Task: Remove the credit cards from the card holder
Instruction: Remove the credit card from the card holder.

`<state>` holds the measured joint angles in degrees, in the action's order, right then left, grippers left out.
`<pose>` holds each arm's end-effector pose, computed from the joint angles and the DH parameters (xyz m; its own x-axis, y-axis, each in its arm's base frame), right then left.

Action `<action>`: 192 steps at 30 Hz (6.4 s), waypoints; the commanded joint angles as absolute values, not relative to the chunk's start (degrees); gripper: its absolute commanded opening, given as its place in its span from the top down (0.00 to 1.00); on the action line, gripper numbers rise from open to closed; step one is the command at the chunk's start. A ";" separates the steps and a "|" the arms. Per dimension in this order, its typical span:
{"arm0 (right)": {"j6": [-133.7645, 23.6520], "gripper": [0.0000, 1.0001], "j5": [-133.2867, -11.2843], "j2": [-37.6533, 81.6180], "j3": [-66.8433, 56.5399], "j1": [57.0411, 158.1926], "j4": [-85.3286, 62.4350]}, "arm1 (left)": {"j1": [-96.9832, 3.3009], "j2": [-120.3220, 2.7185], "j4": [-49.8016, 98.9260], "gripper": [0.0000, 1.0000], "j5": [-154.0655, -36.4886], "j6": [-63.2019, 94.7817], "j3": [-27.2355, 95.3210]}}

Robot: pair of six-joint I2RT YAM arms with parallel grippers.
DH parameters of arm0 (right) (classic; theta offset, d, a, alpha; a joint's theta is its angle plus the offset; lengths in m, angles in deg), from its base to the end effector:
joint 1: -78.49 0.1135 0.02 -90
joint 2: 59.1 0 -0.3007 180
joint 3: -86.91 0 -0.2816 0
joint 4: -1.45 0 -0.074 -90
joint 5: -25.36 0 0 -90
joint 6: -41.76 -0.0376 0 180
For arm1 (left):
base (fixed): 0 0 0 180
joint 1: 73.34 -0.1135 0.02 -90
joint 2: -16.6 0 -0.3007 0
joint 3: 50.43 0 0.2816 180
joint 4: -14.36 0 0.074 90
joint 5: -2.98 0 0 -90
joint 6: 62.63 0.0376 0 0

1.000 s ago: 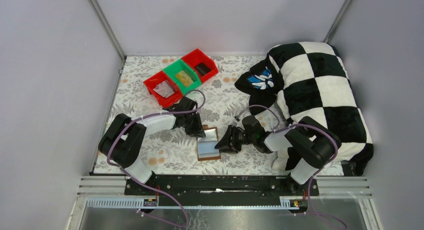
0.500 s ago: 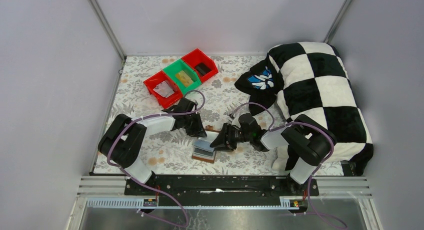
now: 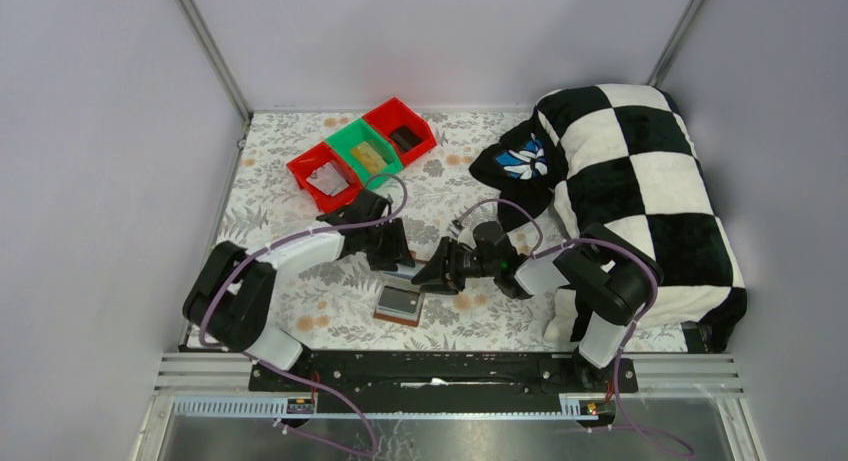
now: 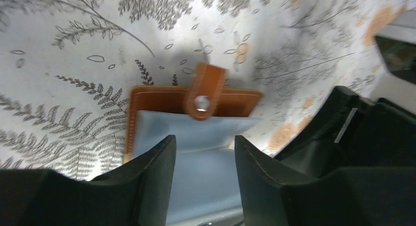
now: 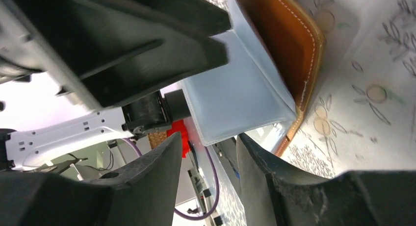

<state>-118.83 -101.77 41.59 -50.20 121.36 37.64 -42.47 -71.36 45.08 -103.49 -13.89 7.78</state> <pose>0.2209 0.2360 0.1324 -0.9892 0.1077 -0.0993 -0.0624 0.3036 0.9508 0.2589 -0.1672 0.1785 -0.9650 -0.1599 -0.2078 -0.0325 0.8593 -0.5105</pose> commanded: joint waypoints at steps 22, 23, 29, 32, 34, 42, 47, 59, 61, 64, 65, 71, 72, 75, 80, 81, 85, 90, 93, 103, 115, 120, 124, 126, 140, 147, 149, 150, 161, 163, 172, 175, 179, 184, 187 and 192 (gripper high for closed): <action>-97.49 0.57 -93.47 39.09 -37.36 119.20 10.99 | -45.91 -47.14 55.58 0.47 -103.23 -18.75 -0.17; -95.21 0.58 -92.87 39.12 -36.05 119.18 8.73 | -45.76 -46.45 54.81 0.49 -103.84 -19.69 -1.53; -89.89 0.66 -93.42 41.70 -28.18 119.29 0.94 | -44.43 -46.06 51.34 0.57 -107.85 -23.51 -7.53; -89.55 0.67 -94.62 43.67 -25.96 119.36 -0.22 | -43.84 -44.88 52.75 0.58 -107.69 -24.50 -8.69; -89.04 0.67 -94.56 44.95 -24.39 119.38 -0.95 | -43.81 -43.53 53.01 0.58 -107.57 -25.47 -9.86; -87.12 0.68 -92.72 51.40 -18.15 119.36 -3.34 | -43.69 -44.90 49.47 0.63 -107.27 -26.64 -13.78; -85.91 0.69 -89.89 51.32 -20.82 119.36 -4.47 | -43.79 -49.33 47.84 0.65 -104.14 -25.08 -11.98; -92.17 0.74 -85.46 35.79 -43.32 119.27 0.85 | -44.78 -67.36 45.49 0.66 -103.18 -16.25 1.03; -94.01 0.74 -84.72 31.83 -47.14 119.27 0.50 | -44.78 -70.21 46.30 0.66 -102.19 -14.36 4.28; -95.50 0.75 -85.96 26.99 -51.11 119.38 0.38 | -44.78 -73.64 48.38 0.65 -99.95 -11.52 9.91; -95.33 0.75 -86.51 25.89 -51.53 119.46 -0.21 | -44.78 -74.22 48.99 0.65 -99.18 -10.93 11.23; -88.65 0.74 -80.68 22.77 -43.36 119.24 -10.13 | -44.78 -72.01 52.67 0.62 -96.00 -9.18 14.88; -86.95 0.73 -79.08 23.57 -40.67 119.04 -12.26 | -44.73 -70.99 52.93 0.62 -96.18 -9.42 14.57; -82.93 0.67 -76.57 27.90 -32.75 117.45 -16.09 | -44.40 -66.93 52.97 0.60 -97.88 -10.99 13.09; -77.54 0.62 -75.78 38.02 -20.32 116.46 -18.58 | -42.77 -62.05 49.51 0.59 -101.43 -16.95 10.08; -76.81 0.62 -76.14 40.35 -17.99 116.50 -18.97 | -42.54 -61.47 48.23 0.59 -102.11 -18.40 9.37; -75.48 0.63 -76.26 48.39 -9.71 115.91 -20.00 | -42.41 -60.61 43.47 0.59 -103.94 -23.11 5.89; -74.17 0.63 -75.18 55.84 -2.94 113.84 -22.10 | -42.32 -60.98 41.26 0.60 -105.46 -25.07 3.37; -73.36 0.64 -71.13 56.39 -2.94 112.96 -23.60 | -42.32 -60.79 41.34 0.59 -105.62 -24.97 2.73; -77.35 0.67 -68.71 46.37 -22.12 111.57 -20.47 | -42.32 -62.63 41.26 0.59 -106.35 -23.71 3.05; -82.26 0.64 -69.15 27.55 -32.58 111.61 -21.78 | -42.32 -67.86 42.31 0.59 -105.75 -17.55 8.10; -85.27 0.63 -73.42 25.70 -30.45 111.66 -18.87 | -42.32 -70.90 43.10 0.59 -102.15 -14.25 12.64; -93.24 0.63 -80.38 27.50 -34.39 111.71 -8.08 | -42.32 -74.58 43.62 0.57 -101.10 -11.05 15.99; -96.86 0.63 -83.23 29.30 -36.39 111.73 -2.60 | -42.23 -76.12 43.72 0.55 -101.60 -9.60 17.12; -103.77 0.65 -86.82 36.91 -40.35 111.81 8.79 | -40.30 -79.36 44.12 0.65 -102.85 -7.36 18.65; -103.64 0.65 -86.60 37.84 -41.75 111.88 9.60 | -39.61 -77.98 44.10 0.66 -101.31 -7.22 19.04; -103.53 0.65 -86.60 37.82 -42.03 111.80 9.60 | -38.76 -76.54 43.86 0.65 -99.38 -7.17 19.18; -103.42 0.65 -86.56 37.86 -42.15 111.84 9.45 | -38.50 -75.80 43.58 0.65 -98.78 -7.22 19.11; -102.71 0.65 -86.03 39.04 -42.35 111.87 8.88 | -38.02 -78.49 41.11 0.62 -99.69 -7.55 19.35; -102.73 0.65 -86.07 39.20 -42.51 111.85 8.89 | -38.01 -78.87 41.00 0.61 -99.34 -7.68 19.40; -102.77 0.66 -86.17 39.58 -42.62 111.81 9.33 | -38.01 -80.18 40.33 0.60 -99.84 -7.82 19.04; -102.86 0.65 -86.18 39.69 -42.68 111.80 9.37 | -38.01 -80.65 39.97 0.61 -100.21 -7.97 18.62; -102.90 0.65 -86.17 39.84 -42.86 111.86 9.56 | -37.97 -81.14 39.57 0.62 -100.28 -8.03 17.98; -103.17 0.65 -86.13 40.12 -43.10 111.80 9.97 | -37.92 -81.92 38.30 0.66 -101.48 -8.46 16.99; -103.26 0.65 -86.15 40.22 -43.17 111.80 10.07 | -37.70 -82.10 37.54 0.72 -102.02 -8.81 16.48; -103.41 0.65 -86.34 40.61 -43.15 111.84 10.36 | -37.25 -83.24 37.46 0.79 -102.53 -8.82 16.28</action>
